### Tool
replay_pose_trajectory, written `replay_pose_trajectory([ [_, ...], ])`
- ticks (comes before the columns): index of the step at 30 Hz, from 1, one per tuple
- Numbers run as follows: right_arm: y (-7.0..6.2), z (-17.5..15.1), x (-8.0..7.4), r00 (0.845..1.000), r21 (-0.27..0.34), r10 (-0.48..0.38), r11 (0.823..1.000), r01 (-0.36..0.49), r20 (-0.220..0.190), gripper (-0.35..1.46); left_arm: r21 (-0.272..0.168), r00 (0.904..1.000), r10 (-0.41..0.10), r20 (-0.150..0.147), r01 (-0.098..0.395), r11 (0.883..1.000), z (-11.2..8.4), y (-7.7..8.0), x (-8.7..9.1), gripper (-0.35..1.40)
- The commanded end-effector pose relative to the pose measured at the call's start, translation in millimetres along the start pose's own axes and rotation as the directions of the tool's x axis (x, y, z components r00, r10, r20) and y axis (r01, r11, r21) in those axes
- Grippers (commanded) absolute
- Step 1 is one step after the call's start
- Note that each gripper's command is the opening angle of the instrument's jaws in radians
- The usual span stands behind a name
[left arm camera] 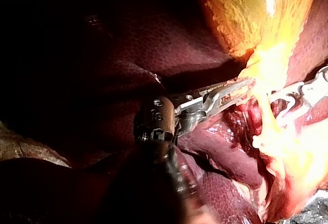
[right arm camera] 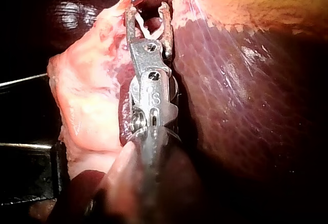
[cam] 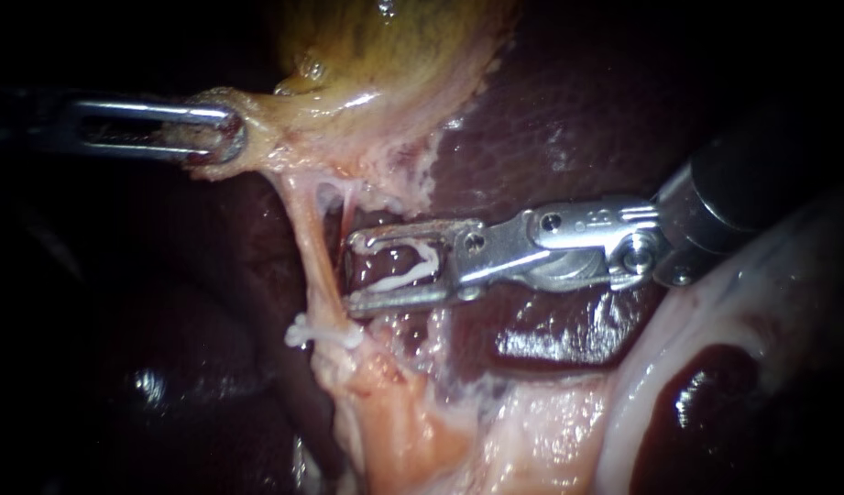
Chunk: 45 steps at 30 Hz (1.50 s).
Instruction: Clipping second clip left tube
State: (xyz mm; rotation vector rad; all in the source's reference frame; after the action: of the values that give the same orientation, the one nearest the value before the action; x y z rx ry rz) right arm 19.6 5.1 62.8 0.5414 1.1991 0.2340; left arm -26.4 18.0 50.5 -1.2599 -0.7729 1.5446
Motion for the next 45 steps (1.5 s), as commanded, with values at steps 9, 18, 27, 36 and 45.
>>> replay_pose_trajectory([
  [9, -0.4, -1.8, -0.1, 1.000, 0.009, 0.024, 1.000, -0.024, -0.002, 0.37, -0.001, 1.0000, 0.000, 0.001, 0.000, 1.000, -0.2, 0.0, 0.1, -0.35],
  [18, -1.1, -6.7, 0.3, 0.998, 0.035, 0.058, 0.998, -0.057, -0.031, 0.45, -0.002, 1.0000, -0.001, 0.002, 0.001, 1.000, -0.4, 0.0, 0.1, -0.35],
  [27, -3.6, -7.1, 2.2, 0.991, 0.094, 0.114, 0.990, -0.107, -0.066, 0.47, -0.003, 1.0000, -0.001, 0.002, 0.001, 1.000, -0.4, 0.0, 0.1, -0.35],
  [36, -4.6, -3.5, 4.0, 0.983, 0.133, 0.164, 0.979, -0.152, -0.080, 0.47, -0.002, 1.0000, 0.000, 0.002, 0.000, 1.000, -0.3, -0.1, 0.1, -0.35],
  [45, -3.8, -0.8, 2.4, 0.977, 0.123, 0.200, 0.974, -0.190, -0.075, 0.48, -0.002, 1.0000, 0.000, 0.001, 0.000, 1.000, -0.3, -0.1, 0.1, -0.35],
])
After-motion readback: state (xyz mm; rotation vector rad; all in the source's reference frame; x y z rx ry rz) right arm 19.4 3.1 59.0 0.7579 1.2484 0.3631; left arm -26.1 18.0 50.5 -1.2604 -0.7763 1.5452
